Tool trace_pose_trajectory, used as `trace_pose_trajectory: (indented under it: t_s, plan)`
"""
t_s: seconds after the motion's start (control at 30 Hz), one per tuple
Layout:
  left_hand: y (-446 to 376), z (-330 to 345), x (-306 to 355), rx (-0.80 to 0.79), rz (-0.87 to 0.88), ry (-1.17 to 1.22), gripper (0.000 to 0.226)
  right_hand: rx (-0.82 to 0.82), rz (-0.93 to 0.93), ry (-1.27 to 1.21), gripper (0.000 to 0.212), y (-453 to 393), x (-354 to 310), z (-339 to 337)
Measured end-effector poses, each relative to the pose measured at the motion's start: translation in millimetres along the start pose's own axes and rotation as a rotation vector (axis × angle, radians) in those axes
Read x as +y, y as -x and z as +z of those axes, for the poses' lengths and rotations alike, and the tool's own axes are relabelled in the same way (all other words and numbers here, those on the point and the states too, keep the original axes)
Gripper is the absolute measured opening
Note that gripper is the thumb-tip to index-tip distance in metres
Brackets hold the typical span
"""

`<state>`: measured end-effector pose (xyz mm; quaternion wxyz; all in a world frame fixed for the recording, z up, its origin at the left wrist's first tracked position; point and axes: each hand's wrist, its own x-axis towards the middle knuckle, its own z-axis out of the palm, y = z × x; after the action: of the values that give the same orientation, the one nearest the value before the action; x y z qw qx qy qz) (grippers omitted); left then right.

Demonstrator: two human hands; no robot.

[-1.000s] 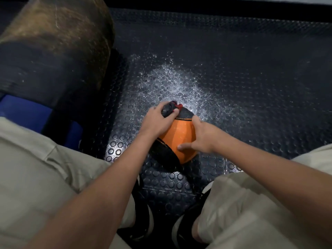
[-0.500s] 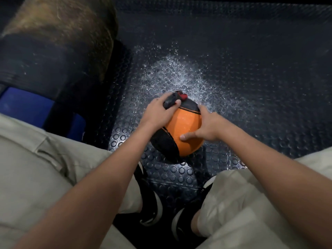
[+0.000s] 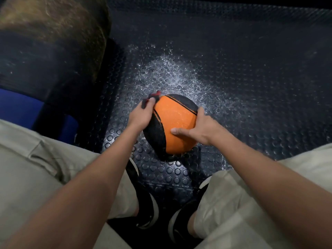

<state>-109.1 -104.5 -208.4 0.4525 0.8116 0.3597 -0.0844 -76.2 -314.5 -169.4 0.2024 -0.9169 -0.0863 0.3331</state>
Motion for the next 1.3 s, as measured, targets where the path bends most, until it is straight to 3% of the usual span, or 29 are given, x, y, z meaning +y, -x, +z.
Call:
trace_pose_trajectory:
  t_s: [0.1,0.27,0.5,0.6,0.7,0.8,0.9,1.03,1.1,1.17,1.23,1.3]
  plan:
    - [-1,6,-5,0.033,-0.047,0.079,0.053,-0.005,0.024,-0.028,0.126,-3,1,-2]
    - [4,11,28,-0.021,0.226,-0.026,0.043,-0.011,0.095,-0.098,0.130,-9,3,-3]
    - [-9,13,-2,0.009,-0.062,0.218,0.039,0.034,0.076,-0.141,0.119,-10,2,0]
    - [0,15,14,0.032,0.064,0.157,0.028,0.018,0.082,-0.131,0.119,-12,0,0]
    - [5,17,28,0.033,0.289,0.018,0.034,0.019,0.121,-0.135,0.123,-12,-1,1]
    - [-4,12,13,0.030,0.160,0.087,0.032,0.052,0.141,-0.105,0.127,-11,1,2]
    - [-4,11,-5,0.039,-0.062,0.205,0.041,0.082,0.139,-0.051,0.130,-8,0,1]
    - [9,13,27,0.060,0.119,0.145,0.060,0.158,0.079,0.093,0.140,-10,-3,1]
    - [8,11,40,0.049,0.208,0.095,0.078,0.181,-0.017,0.005,0.134,-14,-2,-1]
    - [6,8,38,0.027,0.244,0.070,0.066,0.142,-0.101,-0.082,0.132,-18,-1,-1]
    - [5,6,24,0.063,0.257,0.059,0.039,0.118,-0.136,-0.091,0.138,-21,1,2]
    - [1,4,8,0.104,0.173,0.091,0.025,0.118,-0.149,-0.068,0.140,-25,-1,4]
